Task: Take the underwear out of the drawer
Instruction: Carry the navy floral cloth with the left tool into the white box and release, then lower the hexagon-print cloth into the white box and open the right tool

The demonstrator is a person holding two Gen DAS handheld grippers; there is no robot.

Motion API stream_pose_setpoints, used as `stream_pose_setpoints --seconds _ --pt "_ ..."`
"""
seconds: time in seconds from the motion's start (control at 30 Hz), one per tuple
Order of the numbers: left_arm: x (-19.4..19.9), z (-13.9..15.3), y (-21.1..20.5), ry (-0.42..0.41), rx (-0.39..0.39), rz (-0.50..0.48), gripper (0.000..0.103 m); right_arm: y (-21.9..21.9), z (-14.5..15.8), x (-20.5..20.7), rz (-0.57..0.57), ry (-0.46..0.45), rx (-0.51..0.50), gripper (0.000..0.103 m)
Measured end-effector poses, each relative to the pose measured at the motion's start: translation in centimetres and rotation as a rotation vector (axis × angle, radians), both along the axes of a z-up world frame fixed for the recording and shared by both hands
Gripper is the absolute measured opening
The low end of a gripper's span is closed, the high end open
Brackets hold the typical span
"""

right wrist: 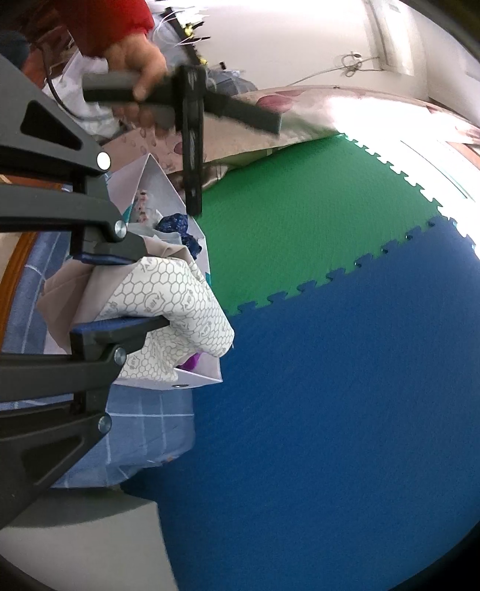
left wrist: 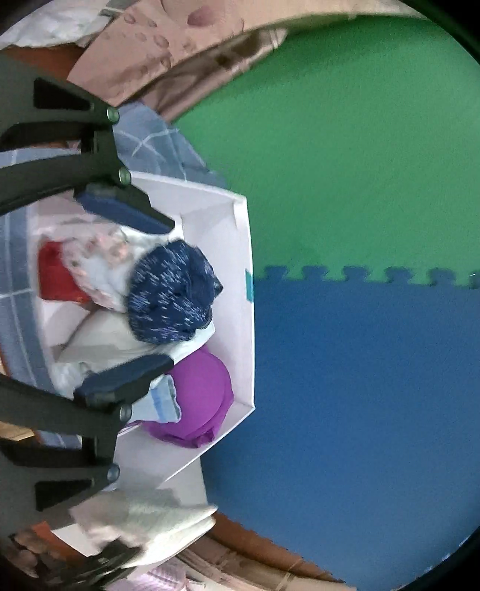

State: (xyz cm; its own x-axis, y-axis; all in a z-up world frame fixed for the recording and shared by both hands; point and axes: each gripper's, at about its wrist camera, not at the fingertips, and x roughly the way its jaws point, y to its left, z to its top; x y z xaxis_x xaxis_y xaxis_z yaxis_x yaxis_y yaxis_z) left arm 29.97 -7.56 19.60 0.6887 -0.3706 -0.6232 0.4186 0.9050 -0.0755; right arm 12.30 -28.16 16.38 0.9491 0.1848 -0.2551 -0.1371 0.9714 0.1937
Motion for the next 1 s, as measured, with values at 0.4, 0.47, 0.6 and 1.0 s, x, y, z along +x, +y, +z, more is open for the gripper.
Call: stream_pose_setpoints --seconds 0.4,0.47,0.6,1.0 --pt "-11.7 -6.3 5.6 -0.003 0.038 0.131 0.103 5.6 2.8 7.0 0.034 0.137 -0.294 0.023" --pt "-11.5 -9.0 6.3 0.096 -0.010 0.159 0.103 6.3 2.7 8.9 0.027 0.199 -0.325 0.023" --pt "-10.1 -12.7 7.0 0.245 -0.047 0.244 0.103 7.0 1.7 11.9 -0.007 0.322 -0.405 0.023" --pt "-10.4 -14.8 8.8 0.251 0.045 0.329 0.102 9.1 -1.0 15.3 -0.052 0.439 -0.534 0.047"
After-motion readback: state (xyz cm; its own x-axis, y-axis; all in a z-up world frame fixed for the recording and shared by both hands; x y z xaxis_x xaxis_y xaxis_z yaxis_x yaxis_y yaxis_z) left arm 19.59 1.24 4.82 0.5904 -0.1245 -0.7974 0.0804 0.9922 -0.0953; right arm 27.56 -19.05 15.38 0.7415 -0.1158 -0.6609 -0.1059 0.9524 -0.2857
